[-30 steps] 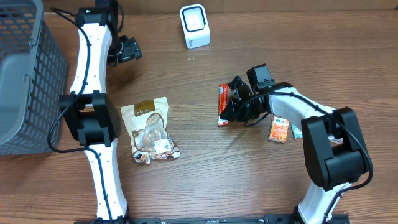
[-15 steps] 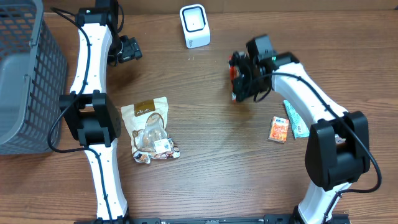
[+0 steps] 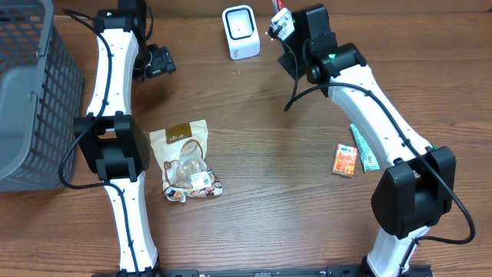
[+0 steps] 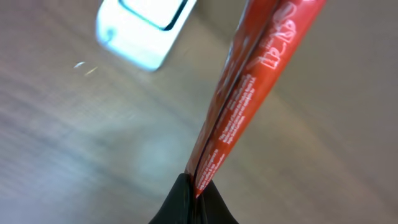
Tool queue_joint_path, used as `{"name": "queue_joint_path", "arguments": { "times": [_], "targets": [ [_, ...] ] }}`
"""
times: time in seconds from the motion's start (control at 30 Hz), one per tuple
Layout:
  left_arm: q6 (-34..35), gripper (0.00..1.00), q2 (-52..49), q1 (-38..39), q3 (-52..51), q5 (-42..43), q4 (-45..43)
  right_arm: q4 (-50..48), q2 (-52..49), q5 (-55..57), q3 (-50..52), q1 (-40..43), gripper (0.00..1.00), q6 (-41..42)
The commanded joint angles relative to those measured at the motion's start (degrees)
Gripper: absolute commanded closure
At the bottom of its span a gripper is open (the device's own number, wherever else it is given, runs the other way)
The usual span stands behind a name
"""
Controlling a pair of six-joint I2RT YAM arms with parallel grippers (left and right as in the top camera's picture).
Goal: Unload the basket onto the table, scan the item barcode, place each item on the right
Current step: 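Lift the red stick with the right gripper toward the white scanner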
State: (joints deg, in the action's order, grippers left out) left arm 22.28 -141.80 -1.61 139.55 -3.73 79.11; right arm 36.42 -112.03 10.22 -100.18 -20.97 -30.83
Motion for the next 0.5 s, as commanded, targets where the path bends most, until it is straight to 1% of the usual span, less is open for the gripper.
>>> {"name": "queue_joint_path", "arguments": {
  "times": [0.0, 0.13, 0.17, 0.3, 0.4, 0.47],
  "targets": [
    [-0.46, 0.00, -0.92, 0.13, 0.70, -0.74, 0.09, -4.44, 0.63, 6.88, -1.14, -1.70, 0.96, -3.72],
    [-0.46, 0.00, -0.92, 0.13, 0.70, -0.74, 0.09, -9.38, -1.05, 12.26, -1.14, -3.17, 0.97, -8.33],
    [-0.46, 0.00, -0.92, 0.13, 0.70, -0.74, 0.09, -12.09, -2.69, 17.27, -1.14, -3.89, 0.96, -12.76],
    [-0.46, 0.00, -0.92, 0.13, 0.70, -0.76, 0.09, -18.21, -6.84, 25.35, -1.14, -4.81, 0.97, -21.92],
    [-0.46, 0.00, -0.92, 0.13, 0.70, -0.74, 0.09, -24.30, -10.95, 28.55, -1.14, -5.31, 0.97, -26.56],
    [-0.46, 0.00, -0.92, 0.13, 0.70, -0.74, 0.09, -26.69, -13.00, 28.70, -1.14, -5.60, 0.96, -27.19]
  ]
}}
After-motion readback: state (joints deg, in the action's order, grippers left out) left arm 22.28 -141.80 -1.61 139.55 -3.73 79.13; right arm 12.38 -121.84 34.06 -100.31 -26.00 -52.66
